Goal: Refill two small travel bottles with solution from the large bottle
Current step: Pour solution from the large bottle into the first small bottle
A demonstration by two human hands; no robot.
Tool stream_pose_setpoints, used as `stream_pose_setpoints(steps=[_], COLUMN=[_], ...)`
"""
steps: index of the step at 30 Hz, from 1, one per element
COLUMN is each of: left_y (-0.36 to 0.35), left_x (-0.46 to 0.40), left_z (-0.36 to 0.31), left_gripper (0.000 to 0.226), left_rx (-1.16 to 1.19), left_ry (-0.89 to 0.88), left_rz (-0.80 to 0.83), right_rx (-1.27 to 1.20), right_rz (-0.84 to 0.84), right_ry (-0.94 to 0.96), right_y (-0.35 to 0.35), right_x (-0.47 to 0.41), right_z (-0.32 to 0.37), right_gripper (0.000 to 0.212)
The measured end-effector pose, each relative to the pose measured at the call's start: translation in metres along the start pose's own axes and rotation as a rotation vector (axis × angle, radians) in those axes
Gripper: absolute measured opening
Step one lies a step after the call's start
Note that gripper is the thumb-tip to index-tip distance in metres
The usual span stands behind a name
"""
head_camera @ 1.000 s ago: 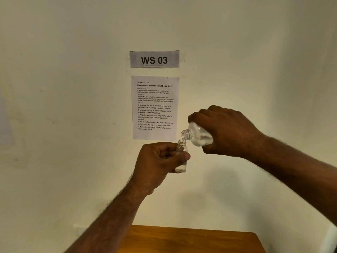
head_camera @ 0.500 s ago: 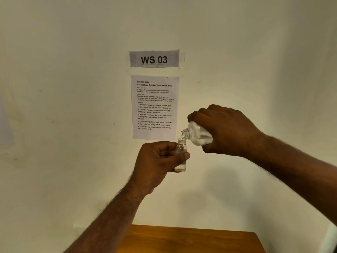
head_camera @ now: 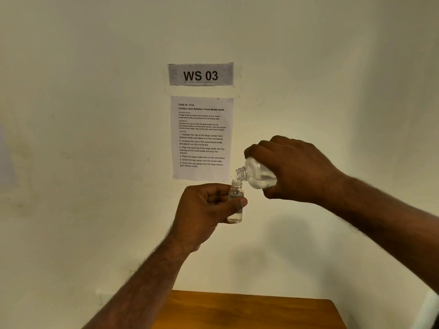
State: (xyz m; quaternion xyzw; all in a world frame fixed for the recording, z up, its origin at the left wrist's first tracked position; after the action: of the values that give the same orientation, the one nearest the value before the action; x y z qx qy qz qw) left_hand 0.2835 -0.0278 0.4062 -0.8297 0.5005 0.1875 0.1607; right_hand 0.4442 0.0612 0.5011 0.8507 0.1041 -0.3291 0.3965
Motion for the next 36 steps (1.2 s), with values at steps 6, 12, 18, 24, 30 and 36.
stream_pose_setpoints(steps=[6, 12, 18, 24, 30, 36], left_y=[0.0, 0.0, 0.0, 0.002, 0.003, 0.005], left_x=[0.0, 0.0, 0.0, -0.001, -0.003, -0.005], left_z=[0.0, 0.002, 0.002, 0.002, 0.004, 0.01], left_gripper=[0.017, 0.015, 0.017, 0.016, 0.016, 0.016], left_rx=[0.011, 0.009, -0.006, -0.015, -0.021, -0.001], left_ry=[0.011, 0.021, 0.019, 0.028, 0.021, 0.002], left_rz=[0.0, -0.003, -0.001, -0.002, -0.009, -0.012], right_rx=[-0.004, 0.0, -0.013, -0.011, -0.018, -0.124], right_rz=[0.019, 0.051, 0.049, 0.057, 0.081, 0.081], right_ry=[-0.006, -0.011, -0.015, -0.019, -0.034, -0.12], right_y=[-0.001, -0.002, -0.003, -0.005, -0.009, -0.016], right_x=[0.0, 0.0, 0.0, -0.001, -0.002, 0.004], right_z=[-0.001, 0.0, 0.0, 0.0, 0.0, 0.002], right_gripper=[0.06, 0.059, 0.06, 0.062, 0.062, 0.061])
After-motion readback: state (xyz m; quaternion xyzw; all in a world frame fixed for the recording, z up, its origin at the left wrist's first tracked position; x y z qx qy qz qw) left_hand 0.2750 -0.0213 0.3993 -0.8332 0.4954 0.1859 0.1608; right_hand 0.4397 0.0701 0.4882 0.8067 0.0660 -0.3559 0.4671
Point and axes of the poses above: each hand's wrist, its own x-axis away from the middle knuckle, its own y-axis out of the back of the hand, z = x × y, the point moved 3 cm from there along -x, towards the middle knuckle, and after that the axes turned 4 degrees about -z, right-handed, at the moved point
